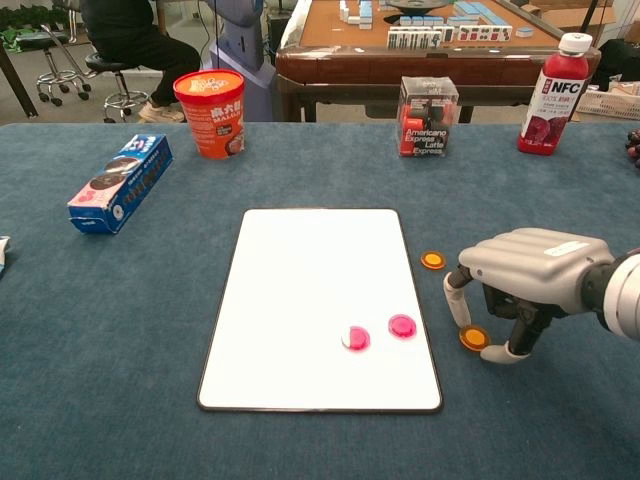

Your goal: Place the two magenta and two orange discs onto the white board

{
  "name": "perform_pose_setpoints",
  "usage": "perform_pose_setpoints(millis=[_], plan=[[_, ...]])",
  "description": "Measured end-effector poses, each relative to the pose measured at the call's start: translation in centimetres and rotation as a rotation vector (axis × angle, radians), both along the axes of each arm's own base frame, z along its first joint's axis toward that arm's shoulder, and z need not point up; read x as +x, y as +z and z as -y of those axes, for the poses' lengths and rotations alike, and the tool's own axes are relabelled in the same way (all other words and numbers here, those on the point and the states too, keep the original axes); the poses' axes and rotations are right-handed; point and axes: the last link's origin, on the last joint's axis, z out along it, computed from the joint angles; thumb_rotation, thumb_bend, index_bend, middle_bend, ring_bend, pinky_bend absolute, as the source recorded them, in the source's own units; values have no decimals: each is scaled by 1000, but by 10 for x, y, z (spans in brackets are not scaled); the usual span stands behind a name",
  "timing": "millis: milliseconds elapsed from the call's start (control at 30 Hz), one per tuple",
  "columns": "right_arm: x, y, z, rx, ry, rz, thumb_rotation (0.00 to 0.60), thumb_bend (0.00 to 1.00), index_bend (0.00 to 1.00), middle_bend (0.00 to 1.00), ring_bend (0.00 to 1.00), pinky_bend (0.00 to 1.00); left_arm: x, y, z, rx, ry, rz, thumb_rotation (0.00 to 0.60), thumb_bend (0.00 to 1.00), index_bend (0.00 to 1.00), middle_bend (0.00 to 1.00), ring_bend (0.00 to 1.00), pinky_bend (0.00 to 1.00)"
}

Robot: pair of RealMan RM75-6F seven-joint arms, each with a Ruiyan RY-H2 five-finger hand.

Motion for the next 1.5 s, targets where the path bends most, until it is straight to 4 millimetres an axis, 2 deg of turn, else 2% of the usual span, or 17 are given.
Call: perform_pose_setpoints(millis=[233, 433, 1100, 1333, 1400, 1500], plan=[[13, 13, 12, -52, 20, 33, 600, 308, 521, 1000, 1000, 1000, 2, 0, -2, 1, -6, 0, 600, 472, 269, 426, 506, 662], [31, 13, 30, -80, 35, 51, 600, 308, 522, 1000, 1000, 1000, 2, 0, -3, 3, -8, 2, 600, 472, 270, 426, 506, 662], [86, -29, 100, -130, -14, 71, 600, 307, 521, 1000, 1000, 1000, -3, 2, 1, 3, 10, 7, 600, 472, 271, 426, 506, 662], [97, -39, 111, -135, -25, 91, 600, 293, 522, 1000, 1000, 1000, -3, 1, 1, 2, 9, 11, 600, 472, 271, 426, 506, 662], [100, -42, 113, -133, -25, 93, 600, 273, 521, 1000, 1000, 1000, -3, 1, 1, 3, 9, 12, 600, 472, 271, 426, 506, 662], [101, -46, 114, -130, -29, 93, 600, 187, 486, 1000, 1000, 1000, -3, 1, 1, 3, 8, 12, 600, 472, 271, 426, 506, 662]])
